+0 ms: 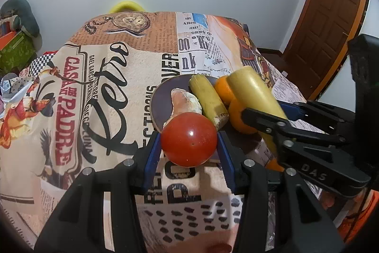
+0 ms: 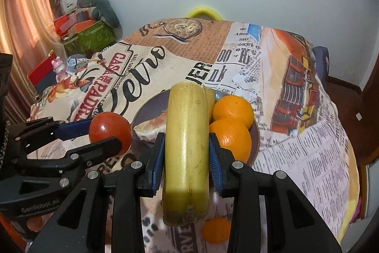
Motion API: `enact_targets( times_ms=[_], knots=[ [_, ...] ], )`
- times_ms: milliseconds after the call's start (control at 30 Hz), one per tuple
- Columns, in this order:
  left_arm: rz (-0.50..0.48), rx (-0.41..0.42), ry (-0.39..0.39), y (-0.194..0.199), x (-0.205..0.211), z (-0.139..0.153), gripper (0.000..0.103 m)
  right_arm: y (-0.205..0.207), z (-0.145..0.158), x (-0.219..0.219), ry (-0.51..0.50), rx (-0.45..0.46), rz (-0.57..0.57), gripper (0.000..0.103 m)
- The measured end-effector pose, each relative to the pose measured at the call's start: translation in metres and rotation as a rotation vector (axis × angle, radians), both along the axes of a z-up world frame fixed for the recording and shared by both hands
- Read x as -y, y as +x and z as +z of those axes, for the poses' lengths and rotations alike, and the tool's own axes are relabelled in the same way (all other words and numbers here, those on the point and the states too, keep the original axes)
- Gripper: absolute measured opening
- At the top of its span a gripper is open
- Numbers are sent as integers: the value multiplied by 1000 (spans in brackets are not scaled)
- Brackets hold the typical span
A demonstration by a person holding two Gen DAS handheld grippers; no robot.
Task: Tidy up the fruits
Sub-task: 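Carry the tomato and banana toward the plate with both tools, then lower the tomato and banana onto the plate and open both tools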
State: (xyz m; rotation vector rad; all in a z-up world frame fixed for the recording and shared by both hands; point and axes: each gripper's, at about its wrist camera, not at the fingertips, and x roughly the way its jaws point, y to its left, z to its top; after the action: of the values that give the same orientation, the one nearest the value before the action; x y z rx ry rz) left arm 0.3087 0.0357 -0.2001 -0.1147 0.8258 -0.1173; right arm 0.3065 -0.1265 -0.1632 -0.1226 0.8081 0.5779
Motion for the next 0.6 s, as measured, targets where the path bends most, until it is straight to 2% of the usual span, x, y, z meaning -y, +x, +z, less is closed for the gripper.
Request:
enact_targets(
  times_ms=[333,467,600],
  knots=[
    [0,-29,5,22,-1,-17,47,18,-12,-7,0,-51,48,32],
    [-5,-38,-14,27,-2,-21,47,19,-12,-4,8,-45,46,33],
    [-7,-33,1,29,1,-23,47,16,0,4,45,-14,37,33]
  ],
)
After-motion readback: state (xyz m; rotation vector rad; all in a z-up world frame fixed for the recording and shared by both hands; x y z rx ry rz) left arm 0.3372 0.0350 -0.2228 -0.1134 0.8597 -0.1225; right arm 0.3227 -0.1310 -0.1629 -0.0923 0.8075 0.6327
